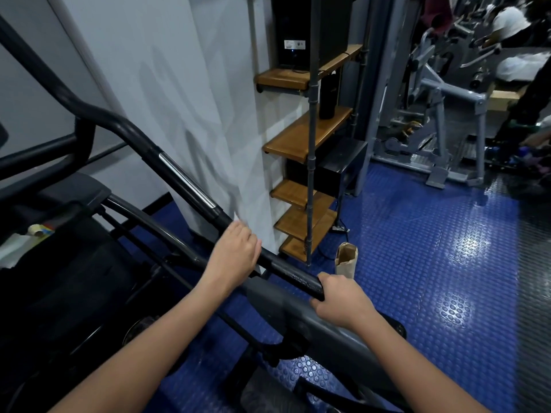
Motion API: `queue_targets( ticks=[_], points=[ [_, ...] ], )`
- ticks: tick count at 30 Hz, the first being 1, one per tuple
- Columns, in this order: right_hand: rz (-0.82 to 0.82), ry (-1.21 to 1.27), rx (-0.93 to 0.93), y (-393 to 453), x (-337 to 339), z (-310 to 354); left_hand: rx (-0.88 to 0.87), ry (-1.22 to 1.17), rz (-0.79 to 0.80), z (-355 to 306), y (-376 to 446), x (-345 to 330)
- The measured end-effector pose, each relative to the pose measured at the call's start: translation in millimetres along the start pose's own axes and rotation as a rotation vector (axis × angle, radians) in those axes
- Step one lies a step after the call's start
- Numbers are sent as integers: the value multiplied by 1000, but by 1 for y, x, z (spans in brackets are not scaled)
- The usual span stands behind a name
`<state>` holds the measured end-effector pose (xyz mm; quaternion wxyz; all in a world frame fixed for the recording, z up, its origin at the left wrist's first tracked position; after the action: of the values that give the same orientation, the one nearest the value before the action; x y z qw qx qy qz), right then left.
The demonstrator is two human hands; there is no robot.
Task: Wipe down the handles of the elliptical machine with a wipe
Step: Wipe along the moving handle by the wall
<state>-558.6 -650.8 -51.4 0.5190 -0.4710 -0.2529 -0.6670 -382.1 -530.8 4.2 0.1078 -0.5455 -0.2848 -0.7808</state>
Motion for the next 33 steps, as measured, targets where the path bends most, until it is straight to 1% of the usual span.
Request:
queue_targets(
  ticks=[2, 3, 5, 6, 8, 10, 12, 14, 17, 20, 21, 23, 25, 27, 28, 29, 30, 31, 33],
  points=[
    [5, -7, 4, -1, 1, 1, -70, -72, -5, -26, -10, -6],
    [8, -9, 6, -1, 1, 1, -78, -132, -10, -32, -16, -7],
    [7, -7, 13, -3, 1, 1, -71, -226, -45, -29, -19, -7],
    [10, -7, 17, -3, 1, 0, -88, -235, -72, -22, -16, -7],
    [25, -12, 21, -4, 1, 0, -127, -186, -111, -2, -6, -6],
    [35, -13, 16, -5, 1, -2, -112, -90, -94, 15, 7, -4],
    [41, -13, 12, -7, 2, -4, -88, -43, -72, 16, 11, -4],
    [39, -24, 15, -10, 3, -5, -65, -82, -9, 3, 7, -8],
    [40, -36, 10, -19, 6, -11, -16, -306, 97, -32, -11, -16],
    [61, -48, -26, -31, 9, -22, 94, -599, 82, -68, -33, -4],
    [60, -41, -43, -35, 10, -27, 92, -658, 86, -82, -40, -1],
    [52, -7, -72, -42, 10, -33, 18, -721, 128, -108, -54, 4],
    [43, 1, -81, -46, 10, -35, -82, -710, 167, -112, -59, 4],
    [28, -9, -80, -49, 11, -34, -184, -598, 155, -93, -47, -3],
    [24, -14, -80, -50, 11, -34, -197, -512, 163, -77, -36, -9],
    [23, -15, -82, -51, 11, -34, -149, -445, 189, -58, -21, -14],
    [25, -9, -87, -51, 11, -34, -57, -393, 232, -40, -6, -16],
    [28, 3, -92, -51, 11, -35, 35, -319, 313, -26, 6, -18],
    [45, 35, -101, -51, 11, -36, 122, -277, 451, -29, 18, -22]
  ],
)
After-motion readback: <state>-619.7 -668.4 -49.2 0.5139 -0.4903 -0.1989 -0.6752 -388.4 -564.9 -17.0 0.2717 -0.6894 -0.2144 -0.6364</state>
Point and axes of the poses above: each hand's wrist, its own y-axis towards the middle knuckle, its own x-axis out of the back of the hand, z = x × y, the point moved 6 cm from there along y, towards the middle knuckle, and after that the axes turned 8 degrees about x, right-handed, at the moved point
